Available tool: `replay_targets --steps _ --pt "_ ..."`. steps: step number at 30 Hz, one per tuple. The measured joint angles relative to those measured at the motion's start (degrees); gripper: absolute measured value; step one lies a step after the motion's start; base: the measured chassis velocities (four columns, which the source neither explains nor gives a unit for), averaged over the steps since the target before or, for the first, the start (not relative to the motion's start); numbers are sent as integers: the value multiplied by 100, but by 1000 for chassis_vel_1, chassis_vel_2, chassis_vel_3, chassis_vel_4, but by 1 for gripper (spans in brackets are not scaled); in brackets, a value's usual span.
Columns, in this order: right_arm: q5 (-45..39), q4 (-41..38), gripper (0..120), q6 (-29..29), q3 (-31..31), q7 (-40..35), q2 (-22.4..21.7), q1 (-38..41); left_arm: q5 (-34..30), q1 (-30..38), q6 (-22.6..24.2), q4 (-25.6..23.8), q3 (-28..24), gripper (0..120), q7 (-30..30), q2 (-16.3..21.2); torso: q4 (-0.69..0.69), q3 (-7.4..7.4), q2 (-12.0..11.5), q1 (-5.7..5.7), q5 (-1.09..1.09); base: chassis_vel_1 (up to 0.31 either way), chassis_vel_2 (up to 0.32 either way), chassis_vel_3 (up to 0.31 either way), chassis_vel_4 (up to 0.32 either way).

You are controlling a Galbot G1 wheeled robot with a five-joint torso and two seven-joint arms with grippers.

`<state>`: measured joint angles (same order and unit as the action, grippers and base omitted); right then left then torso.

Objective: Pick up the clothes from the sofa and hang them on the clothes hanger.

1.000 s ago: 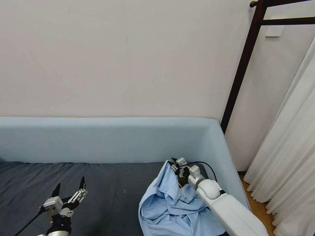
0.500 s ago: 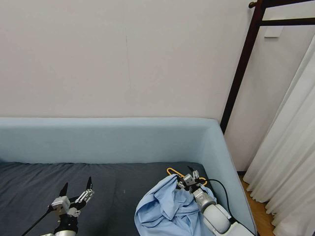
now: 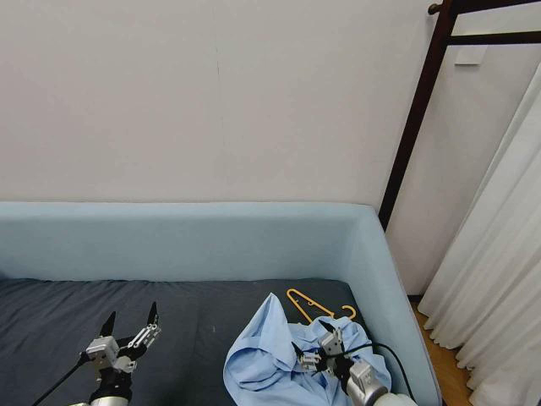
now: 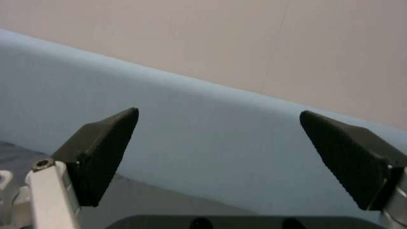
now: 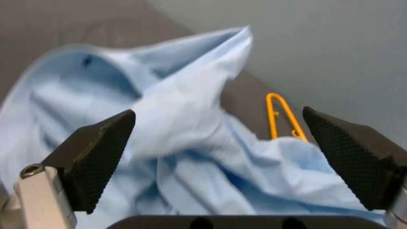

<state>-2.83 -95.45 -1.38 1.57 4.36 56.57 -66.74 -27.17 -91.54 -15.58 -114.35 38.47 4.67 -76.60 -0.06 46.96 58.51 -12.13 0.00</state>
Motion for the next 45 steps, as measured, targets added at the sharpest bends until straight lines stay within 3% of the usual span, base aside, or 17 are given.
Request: replay_targets --steps 4,9,25,31,35,45 --pt "938 360 100 189 -84 401 113 -15 -8 -2 -3 -5 18 100 1 14 1 0 0 0 -1 0 0 0 0" --pt "1759 602 100 0 -71 243 236 48 -9 -7 -20 25 29 100 3 38 0 1 0 0 -1 0 0 0 0" --pt "2452 1008 100 -793 226 80 360 404 3 39 -3 38 30 100 -2 -2 0 0 0 0 -1 0 0 0 0" --pt "2483 1383 100 -762 427 -160 532 648 -2 45 1 55 85 100 -6 17 0 1 0 0 -1 0 0 0 0" --pt "2427 1716 100 -691 548 -703 735 800 -15 63 5 82 114 100 -10 33 0 1 0 -1 -1 0 0 0 0" --pt "2125 1239 100 -299 597 -1703 734 556 32 142 7 155 -2 100 -25 -23 -1 0 0 -1 -2 0 0 0 0"
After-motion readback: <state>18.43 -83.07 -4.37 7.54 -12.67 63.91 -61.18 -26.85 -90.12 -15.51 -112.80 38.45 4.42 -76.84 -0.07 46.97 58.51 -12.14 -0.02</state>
